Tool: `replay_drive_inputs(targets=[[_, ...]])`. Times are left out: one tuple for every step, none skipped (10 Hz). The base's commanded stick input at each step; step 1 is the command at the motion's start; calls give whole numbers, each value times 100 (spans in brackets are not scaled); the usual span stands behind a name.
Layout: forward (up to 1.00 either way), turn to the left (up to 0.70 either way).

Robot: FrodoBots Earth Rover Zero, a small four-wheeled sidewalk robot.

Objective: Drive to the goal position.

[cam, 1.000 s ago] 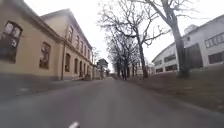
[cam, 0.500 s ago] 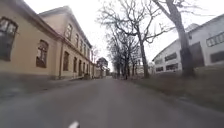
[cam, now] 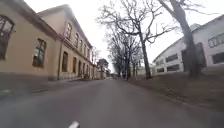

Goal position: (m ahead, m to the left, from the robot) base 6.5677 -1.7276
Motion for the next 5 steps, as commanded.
replay_drive_inputs(targets=[[100, 0], [100, 0], [100, 0], [100, 0], [100, 0]])
